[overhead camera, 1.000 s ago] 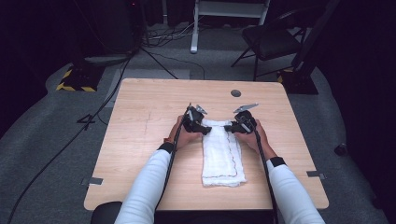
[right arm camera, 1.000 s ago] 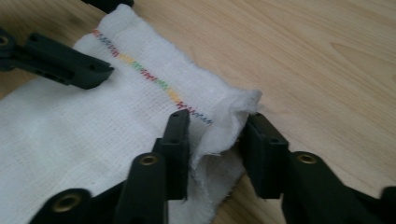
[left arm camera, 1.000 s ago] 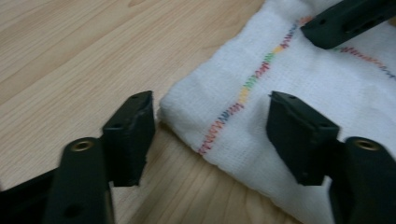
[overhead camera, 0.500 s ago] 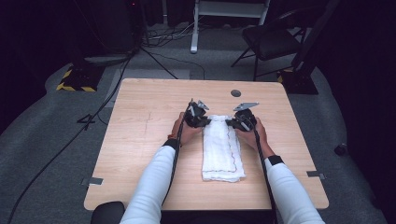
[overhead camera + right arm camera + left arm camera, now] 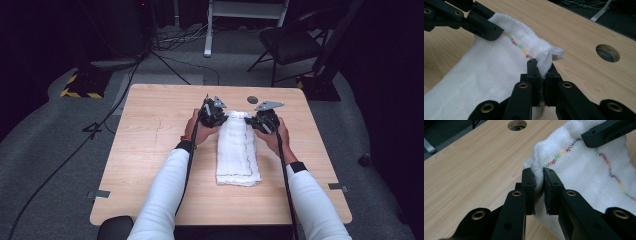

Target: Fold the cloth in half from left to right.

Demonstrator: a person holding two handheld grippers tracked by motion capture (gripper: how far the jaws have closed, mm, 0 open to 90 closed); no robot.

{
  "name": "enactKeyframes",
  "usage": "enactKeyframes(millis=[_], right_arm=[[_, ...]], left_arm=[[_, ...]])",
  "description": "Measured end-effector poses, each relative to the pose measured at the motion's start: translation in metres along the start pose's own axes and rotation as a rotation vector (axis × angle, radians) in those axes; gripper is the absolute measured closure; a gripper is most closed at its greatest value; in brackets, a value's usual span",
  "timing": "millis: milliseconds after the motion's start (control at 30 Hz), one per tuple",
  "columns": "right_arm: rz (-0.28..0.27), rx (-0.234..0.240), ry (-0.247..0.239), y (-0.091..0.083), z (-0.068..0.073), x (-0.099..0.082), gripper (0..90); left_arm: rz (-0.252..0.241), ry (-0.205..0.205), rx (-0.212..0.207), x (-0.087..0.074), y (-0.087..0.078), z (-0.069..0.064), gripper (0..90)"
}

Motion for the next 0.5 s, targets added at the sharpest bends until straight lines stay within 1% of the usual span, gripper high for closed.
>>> enactKeyframes(millis=[67,100,167,233,367,400,467,500], right_arm=[[-0.006,-0.005,-0.006,-0.002,0.000,0.003,86.2],[-0.020,-0.008,-0.007,-0.005,-0.001,0.005,86.3],[-0.023,-0.007,-0.008,-0.006,-0.001,0.006,86.3],[-0.026,-0.017,-0.027,-0.009,-0.001,0.008,86.3],[-0.040,-0.004,-0.030,-0.016,0.000,0.008,86.3],[-0.048,0.001,-0.037,-0.020,0.001,0.008,86.3],[-0.049,0.005,-0.046,-0.022,0.002,0.007,86.3],[-0.050,0.012,-0.052,-0.024,0.004,0.006,86.3]], left_arm=[[-0.011,0.003,-0.002,0.003,-0.002,0.001,80.3],[-0.008,0.010,0.000,0.004,-0.003,0.001,80.2],[-0.010,0.019,0.000,0.006,-0.005,0.000,80.1],[-0.017,0.025,-0.013,0.007,-0.008,-0.001,80.0],[-0.034,0.044,-0.035,0.007,-0.016,-0.004,79.9],[-0.037,0.050,-0.041,0.007,-0.019,-0.006,79.9],[-0.037,0.069,-0.047,0.005,-0.023,-0.010,79.8],[-0.040,0.071,-0.050,0.005,-0.025,-0.010,79.9]])
Point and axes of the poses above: each handheld gripper's, and its own axes: y roughly forward along the jaws, x roughly out of its top, z roughly to its left, the point moved 3 cm from there along y, roughly forward along the jaws, and after that the axes turned 8 degrees about -y, right-handed, at the moved point
